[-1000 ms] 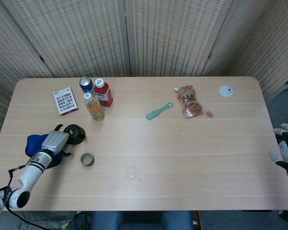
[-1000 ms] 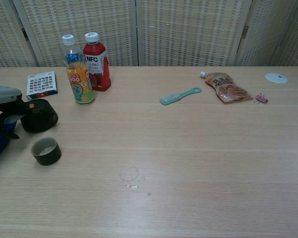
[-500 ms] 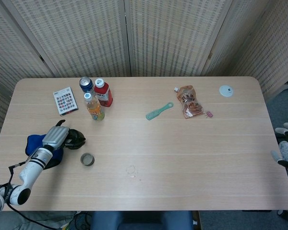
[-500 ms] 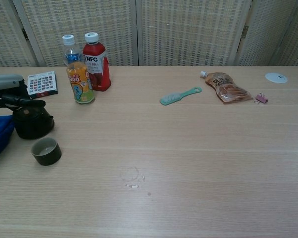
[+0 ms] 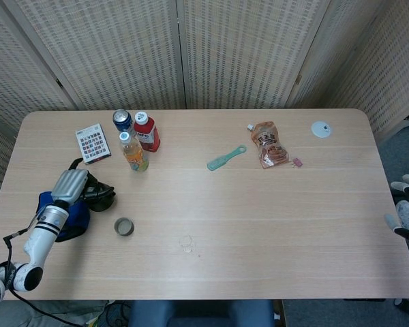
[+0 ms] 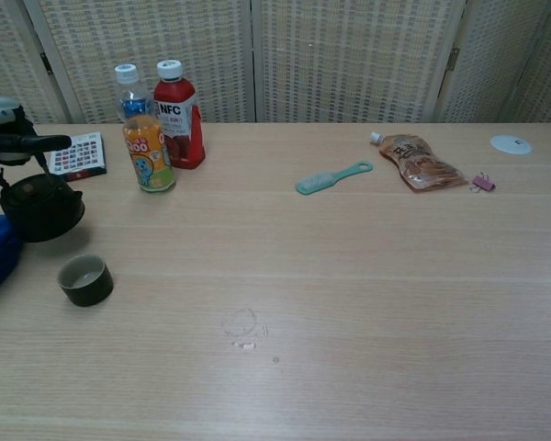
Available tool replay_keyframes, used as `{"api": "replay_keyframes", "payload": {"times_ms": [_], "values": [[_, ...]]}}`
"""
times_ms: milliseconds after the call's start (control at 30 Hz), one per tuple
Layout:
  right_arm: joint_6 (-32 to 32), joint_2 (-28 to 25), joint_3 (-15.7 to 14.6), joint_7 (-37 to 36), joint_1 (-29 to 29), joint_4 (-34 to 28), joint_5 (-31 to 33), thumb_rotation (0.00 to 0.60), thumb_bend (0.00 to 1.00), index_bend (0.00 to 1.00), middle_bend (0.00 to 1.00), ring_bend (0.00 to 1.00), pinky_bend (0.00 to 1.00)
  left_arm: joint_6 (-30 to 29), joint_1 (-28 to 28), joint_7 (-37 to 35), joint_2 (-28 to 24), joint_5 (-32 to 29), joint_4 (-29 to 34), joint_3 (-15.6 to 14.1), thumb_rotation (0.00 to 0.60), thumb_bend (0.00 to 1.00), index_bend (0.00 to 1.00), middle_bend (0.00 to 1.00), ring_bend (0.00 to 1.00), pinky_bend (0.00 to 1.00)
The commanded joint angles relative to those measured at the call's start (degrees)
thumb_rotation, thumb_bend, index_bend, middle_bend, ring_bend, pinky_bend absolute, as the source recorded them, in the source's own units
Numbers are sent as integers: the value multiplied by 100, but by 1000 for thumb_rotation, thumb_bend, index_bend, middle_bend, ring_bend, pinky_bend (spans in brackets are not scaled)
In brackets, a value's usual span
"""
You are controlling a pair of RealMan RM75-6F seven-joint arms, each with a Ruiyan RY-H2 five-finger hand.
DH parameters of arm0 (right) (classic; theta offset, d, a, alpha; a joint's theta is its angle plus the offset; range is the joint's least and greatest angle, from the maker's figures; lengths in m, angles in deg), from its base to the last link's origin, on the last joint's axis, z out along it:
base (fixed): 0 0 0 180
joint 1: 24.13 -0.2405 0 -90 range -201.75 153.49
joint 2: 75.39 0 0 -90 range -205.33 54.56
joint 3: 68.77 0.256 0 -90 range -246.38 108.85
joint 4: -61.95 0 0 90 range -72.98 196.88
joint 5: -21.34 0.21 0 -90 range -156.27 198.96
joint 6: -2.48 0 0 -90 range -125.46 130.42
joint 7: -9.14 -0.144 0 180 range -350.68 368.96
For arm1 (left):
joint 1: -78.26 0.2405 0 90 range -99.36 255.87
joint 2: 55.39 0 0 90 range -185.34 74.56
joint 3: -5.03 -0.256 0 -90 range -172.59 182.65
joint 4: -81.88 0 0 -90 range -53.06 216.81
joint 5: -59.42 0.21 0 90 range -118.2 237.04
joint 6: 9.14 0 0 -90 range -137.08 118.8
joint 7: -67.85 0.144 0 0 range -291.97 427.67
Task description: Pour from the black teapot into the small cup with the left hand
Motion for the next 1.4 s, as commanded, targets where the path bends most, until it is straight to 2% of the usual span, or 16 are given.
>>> {"api": "replay_keyframes", "payload": {"times_ms": [33,100,200,300,533,800,900,1033,1233,1400], "values": [[13,-1,4,-12,-8,4,-32,600,156,320,227,196,172,-215,83,238,-104,-140,208,88,154,141,1000,1000,977,53],[39,-17,19,-32,-18,-2,-74,600,156,320,227,196,169,-390,128,418,-122,-204,310,128,225,179,1000,1000,983,116],[74,-57,45,-50,-27,-34,-116,600,156,320,227,195,169,-561,174,596,-136,-287,422,176,280,222,1000,1000,990,180],[108,-117,78,-71,-31,-95,-134,600,157,319,226,196,169,-678,216,708,-165,-341,530,207,373,264,1000,1000,994,218],[176,-166,186,255,-36,-277,63,600,157,320,224,196,168,-909,300,802,-166,-409,617,281,361,279,1000,1000,999,299],[308,-212,367,435,-50,-454,272,600,157,320,221,196,168,-986,358,776,-271,-302,724,265,378,343,1000,1000,1000,345],[311,-241,401,498,-63,-496,328,600,159,320,221,196,168,-1041,391,781,-330,-200,822,228,367,360,1000,1000,1000,368],[261,-254,387,490,-73,-519,345,600,160,320,221,196,168,-1126,431,820,-387,-47,947,164,373,384,1000,1000,1000,408],[187,-250,338,476,-80,-509,351,600,161,320,221,196,168,-1203,476,854,-483,162,1183,73,367,399,1000,1000,1000,419],[154,-240,298,444,-72,-482,344,600,161,320,221,196,168,-1249,501,912,-539,359,1344,-27,386,412,1000,1000,1000,429]]}}
